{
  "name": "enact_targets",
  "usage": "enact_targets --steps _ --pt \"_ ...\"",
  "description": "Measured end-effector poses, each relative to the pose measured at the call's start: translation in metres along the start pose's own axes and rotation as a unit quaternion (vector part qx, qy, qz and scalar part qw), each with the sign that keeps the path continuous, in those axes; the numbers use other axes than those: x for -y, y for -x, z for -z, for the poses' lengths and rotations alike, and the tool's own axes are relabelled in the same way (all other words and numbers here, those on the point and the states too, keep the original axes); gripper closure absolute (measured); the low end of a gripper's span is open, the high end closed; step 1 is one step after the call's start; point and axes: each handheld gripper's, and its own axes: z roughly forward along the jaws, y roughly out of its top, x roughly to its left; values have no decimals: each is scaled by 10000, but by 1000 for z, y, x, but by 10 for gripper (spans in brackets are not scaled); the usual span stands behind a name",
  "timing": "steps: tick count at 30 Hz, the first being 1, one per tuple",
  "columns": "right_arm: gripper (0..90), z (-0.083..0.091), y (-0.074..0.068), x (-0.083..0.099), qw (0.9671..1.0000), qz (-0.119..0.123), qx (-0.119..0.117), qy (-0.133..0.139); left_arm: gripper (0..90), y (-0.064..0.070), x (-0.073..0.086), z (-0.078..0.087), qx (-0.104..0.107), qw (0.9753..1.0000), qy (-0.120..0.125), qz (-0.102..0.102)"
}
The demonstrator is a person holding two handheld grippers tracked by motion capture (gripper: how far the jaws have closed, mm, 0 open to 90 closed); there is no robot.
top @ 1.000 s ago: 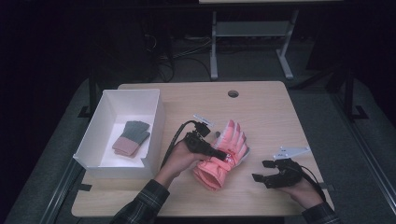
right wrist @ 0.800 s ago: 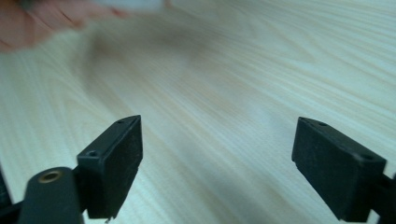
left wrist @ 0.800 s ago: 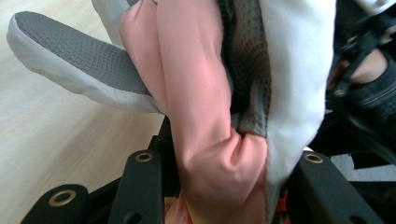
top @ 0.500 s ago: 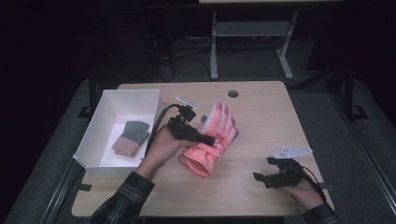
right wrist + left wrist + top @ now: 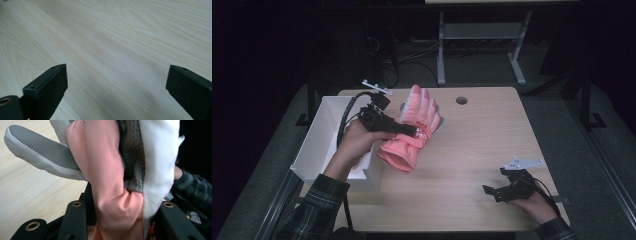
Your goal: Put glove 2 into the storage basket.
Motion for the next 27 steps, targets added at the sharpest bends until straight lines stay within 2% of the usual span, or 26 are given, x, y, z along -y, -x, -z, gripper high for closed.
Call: enact_targets --steps 4,10,13,17,20,23,27 --pt "33 1 0 1 10000 8 27 -5 591 -11 2 21 -132 9997 164 134" --pt "33 4 -2 6 9999 92 12 -44 590 -30 13 52 -402 9980 339 357" --pt "33 2 -2 5 9999 150 -31 -54 590 -40 22 67 -518 9962 471 521" --pt "33 -4 -2 0 9997 210 -92 -50 589 -54 35 86 -711 9922 678 772" --pt "33 -5 -3 -1 9995 272 -103 -94 589 -66 43 96 -830 9899 744 881" --pt "33 -6 -3 0 9994 295 -91 -129 588 -77 50 101 -952 9873 757 1019" --pt "33 -6 -3 0 9995 282 -83 -149 588 -92 62 100 -1104 9843 697 1184"
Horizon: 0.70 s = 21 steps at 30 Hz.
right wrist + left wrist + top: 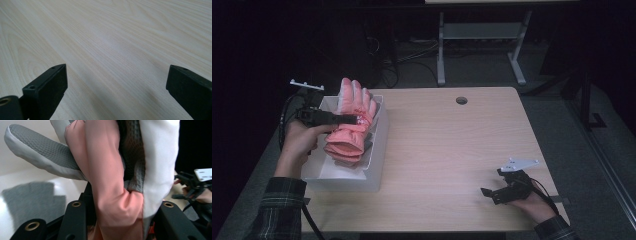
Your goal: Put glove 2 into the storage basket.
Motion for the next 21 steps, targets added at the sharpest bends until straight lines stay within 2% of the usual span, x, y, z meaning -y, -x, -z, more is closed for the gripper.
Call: enact_targets --steps 5,9,11,13,16,19,21 --pt "33 0 0 1 10000 9 -5 12 587 -18 10 -12 -141 9997 -112 173" --pt "34 0 1 1 10000 13 -12 7 587 -31 18 -29 -308 9988 -286 256" --pt "34 1 1 1 10000 6 -17 5 585 -36 21 -37 -328 9984 -361 295" --pt "34 1 1 1 10000 7 -5 13 585 -40 25 -45 -290 9981 -432 325" --pt "34 1 1 1 10000 -75 -25 29 583 -46 29 -60 -350 9970 -602 324" --pt "33 1 2 2 10000 -81 -48 31 580 -49 33 -71 -444 9958 -727 332" --pt "33 1 2 2 10000 -57 -52 38 577 -52 37 -80 -436 9952 -815 332"
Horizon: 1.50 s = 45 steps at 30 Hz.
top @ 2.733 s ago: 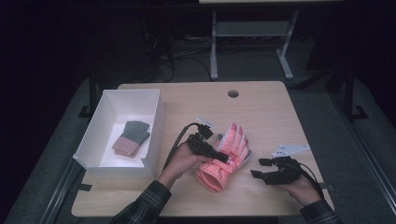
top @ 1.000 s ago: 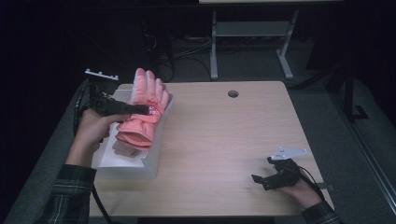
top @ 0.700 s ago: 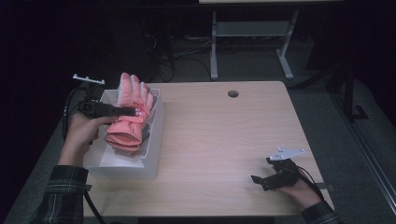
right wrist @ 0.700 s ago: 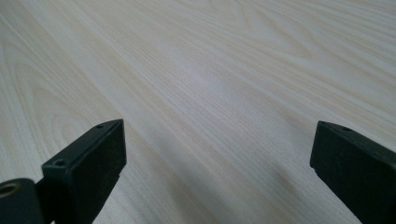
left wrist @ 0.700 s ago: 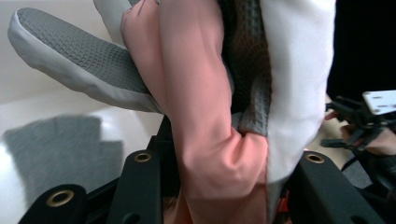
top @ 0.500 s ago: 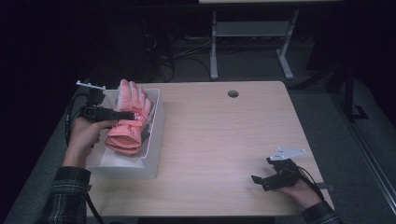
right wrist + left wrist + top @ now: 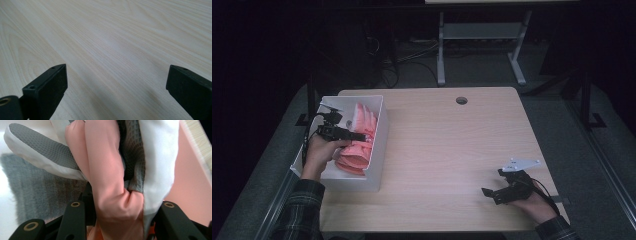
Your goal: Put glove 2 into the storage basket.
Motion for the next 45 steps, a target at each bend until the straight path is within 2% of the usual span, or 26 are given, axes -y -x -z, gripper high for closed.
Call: enact_targets --steps 2,7,10,15,16,19,23,24,28,29,32,36,41,45 --pt "34 0 0 0 10000 26 -2 13 573 -2 2 -6 -42 9999 -90 12" --pt "33 0 -1 -1 10000 62 -7 -23 560 -7 8 -17 46 9999 -127 82" --pt "34 -1 -2 -1 10000 71 2 -15 530 -7 9 -19 53 9998 -178 -2" --pt "34 0 -3 -2 10000 48 3 -17 394 -7 9 -20 34 9998 -170 -43" --pt "33 0 -3 -2 10000 49 1 -14 341 -7 9 -20 13 9999 -151 -46" --pt "33 0 -3 -1 10000 54 3 -4 247 -4 10 -16 -127 9998 -97 -150" --pt "33 1 -3 -1 10000 70 9 0 180 2 9 -6 -313 9991 -43 -289" --pt "34 1 -4 -1 10000 72 8 -2 178 3 8 -3 -363 9988 -11 -327" --pt "34 1 -4 -2 10000 71 6 6 171 7 4 16 -354 9986 272 -277" --pt "33 1 -4 -2 10000 73 8 8 171 9 2 21 -396 9982 313 -328" --pt "33 1 -4 -2 10000 75 5 9 170 18 -3 38 -381 9967 559 -445" --pt "34 0 -5 -2 10000 90 -14 -26 171 32 -7 49 -250 9952 695 -638" --pt "34 1 -5 -2 10000 85 -13 -14 170 56 -13 51 -74 9925 799 -920" --pt "34 1 -5 -2 10000 92 -14 -14 170 77 -18 48 17 9893 833 -1200"
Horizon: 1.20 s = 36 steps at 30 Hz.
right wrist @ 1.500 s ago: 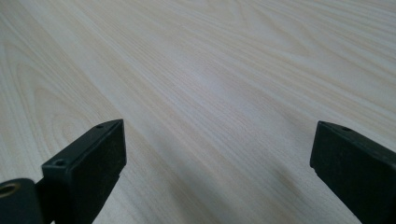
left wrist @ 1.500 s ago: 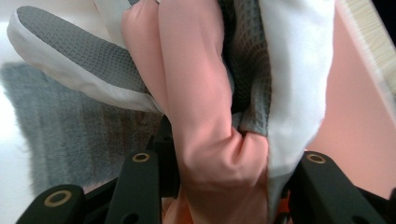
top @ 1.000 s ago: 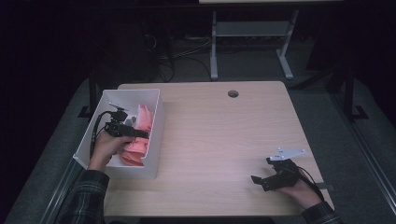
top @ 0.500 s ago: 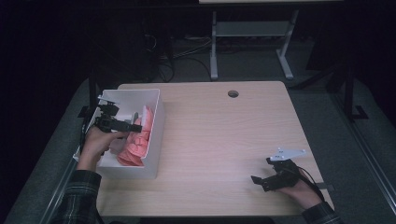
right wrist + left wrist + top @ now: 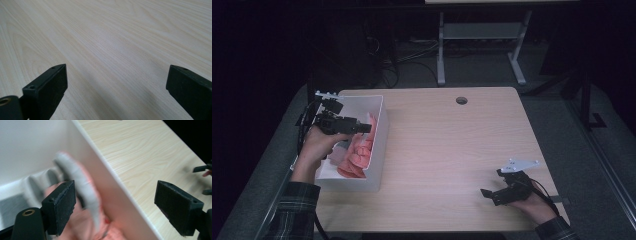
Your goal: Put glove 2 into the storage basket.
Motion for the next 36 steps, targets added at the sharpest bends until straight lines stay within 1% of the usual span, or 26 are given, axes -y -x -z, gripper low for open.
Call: enact_targets --steps 1,4,5,7,8,10,13,16,18,21,24,27,28,30,31,34,36 --pt "34 0 0 0 10000 -5 -3 -4 170 4 -2 -1 36 10000 22 -27" --pt "34 0 0 0 10000 0 -2 -9 170 19 -8 -5 140 9997 87 -196" --pt "34 0 0 0 10000 -1 0 -11 170 24 -9 -6 162 9994 82 -288" --pt "34 0 0 0 10000 7 -2 -14 170 34 -12 -10 217 9990 90 -385" --pt "34 0 0 0 10000 9 -2 -14 170 41 -14 -12 251 9985 87 -478" --pt "34 0 0 0 10000 15 3 -12 170 50 -15 -15 270 9980 112 -568" --pt "34 0 0 0 10000 23 0 -10 170 68 -16 -23 372 9965 118 -745" --pt "34 0 0 0 10000 31 1 -15 170 81 -15 -30 446 9948 85 -909" --pt "33 0 0 0 10000 36 2 -17 170 89 -14 -35 488 9941 54 -971" --pt "34 0 0 1 10000 42 5 -15 170 100 -12 -43 479 9929 12 -1084" --pt "34 0 0 1 10000 39 13 -16 170 109 -7 -53 489 9926 -5 -1113" --pt "34 -1 0 1 10000 41 25 -22 170 118 -1 -65 499 9911 -82 -1230" --pt "34 -1 0 1 10000 44 27 -21 170 121 2 -70 519 9913 -97 -1209" --pt "34 -1 0 1 10000 50 25 -26 170 127 9 -80 544 9897 -188 -1314" --pt "34 -1 -1 1 10000 52 27 -25 170 130 11 -84 551 9895 -194 -1320" --pt "34 -1 0 1 10000 80 30 -30 170 137 20 -96 529 9881 -262 -1423" --pt "34 -1 0 1 10000 81 39 -30 170 142 26 -104 564 9870 -287 -1478"
